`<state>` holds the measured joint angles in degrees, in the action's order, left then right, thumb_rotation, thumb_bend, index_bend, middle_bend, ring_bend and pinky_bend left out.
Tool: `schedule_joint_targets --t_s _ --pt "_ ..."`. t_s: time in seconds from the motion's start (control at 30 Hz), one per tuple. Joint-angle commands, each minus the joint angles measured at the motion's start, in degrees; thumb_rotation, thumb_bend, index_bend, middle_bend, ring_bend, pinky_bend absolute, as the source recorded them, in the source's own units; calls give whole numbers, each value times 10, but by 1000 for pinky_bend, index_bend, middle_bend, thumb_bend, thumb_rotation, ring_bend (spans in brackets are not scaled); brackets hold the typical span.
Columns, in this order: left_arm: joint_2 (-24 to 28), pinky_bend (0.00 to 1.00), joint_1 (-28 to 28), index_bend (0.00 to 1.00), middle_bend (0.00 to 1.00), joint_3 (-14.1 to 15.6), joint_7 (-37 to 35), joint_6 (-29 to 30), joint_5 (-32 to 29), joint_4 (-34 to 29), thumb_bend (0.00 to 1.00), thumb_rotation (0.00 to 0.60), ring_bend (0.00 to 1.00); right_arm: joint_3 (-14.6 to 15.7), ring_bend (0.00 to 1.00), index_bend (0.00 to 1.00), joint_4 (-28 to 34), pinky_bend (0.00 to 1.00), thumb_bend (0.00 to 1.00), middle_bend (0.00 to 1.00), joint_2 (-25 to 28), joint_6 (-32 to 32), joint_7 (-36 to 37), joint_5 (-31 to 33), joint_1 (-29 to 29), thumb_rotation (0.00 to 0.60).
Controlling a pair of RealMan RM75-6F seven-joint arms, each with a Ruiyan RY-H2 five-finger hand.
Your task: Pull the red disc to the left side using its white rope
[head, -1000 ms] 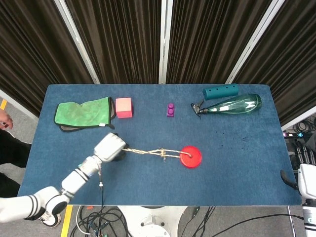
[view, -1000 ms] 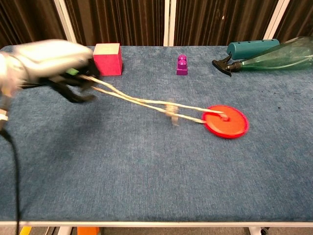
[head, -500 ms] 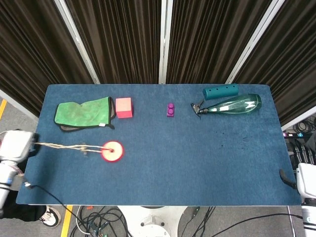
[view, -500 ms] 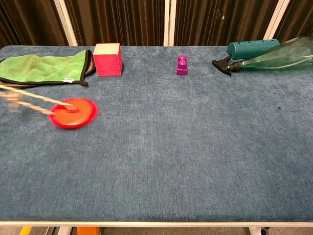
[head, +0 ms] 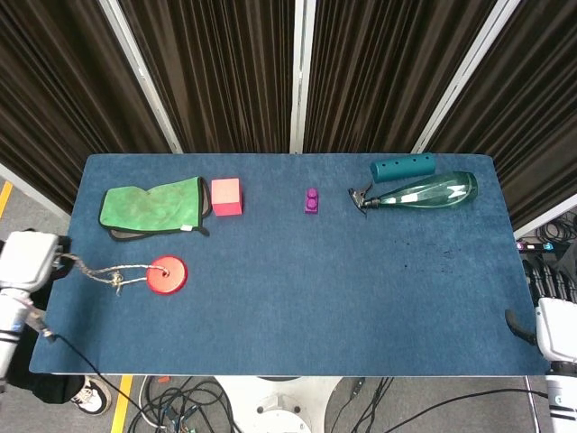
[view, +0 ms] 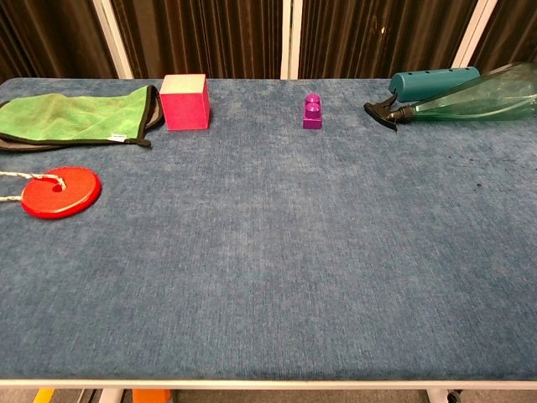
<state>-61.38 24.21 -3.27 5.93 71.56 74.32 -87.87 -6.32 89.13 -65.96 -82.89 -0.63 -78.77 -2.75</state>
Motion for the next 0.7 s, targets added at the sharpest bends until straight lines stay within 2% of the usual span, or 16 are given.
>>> schedule_joint_targets --t_s 0.03,0.07,0.1,0.17,0.2,0.27,0.33,0.4,0.7 --pt "-74 576 40 767 1000 -24 -34 -5 52 37 342 600 834 0 0 0 0 0 242 0 -1 1 1 0 0 600" --pt "-86 557 50 731 992 -18 -35 -27 56 52 324 600 784 1 0 0 0 0 242 0 0 1 1 0 0 600" --pt "-86 480 57 583 864 -9 -30 -55 56 56 259 600 626 1 0 0 0 0 242 0 0 0 1 0 1 600" --pt "-81 316 65 277 477 -4 -26 -84 48 51 154 600 306 1 0 0 0 0 242 0 2 -2 2 0 2 600" --pt "-79 278 66 201 342 -4 -25 -92 45 46 136 600 221 0 0 0 -1 0 242 0 3 -3 4 2 3 600" --pt "-75 257 61 130 195 -5 -25 -89 39 39 112 600 140 -1 0 0 -2 0 242 0 4 -3 7 4 4 600" --pt "-65 249 49 111 116 -5 -25 -73 37 25 90 600 100 -1 0 0 -5 0 241 0 4 -1 10 6 4 600" --pt "-56 244 31 104 88 -6 -24 -41 41 13 77 600 87 1 0 0 -6 0 240 0 2 1 11 5 3 600" --pt "-46 236 -48 103 89 11 -54 83 83 -9 63 600 84 2 0 0 0 0 240 0 1 1 3 -3 -1 600"
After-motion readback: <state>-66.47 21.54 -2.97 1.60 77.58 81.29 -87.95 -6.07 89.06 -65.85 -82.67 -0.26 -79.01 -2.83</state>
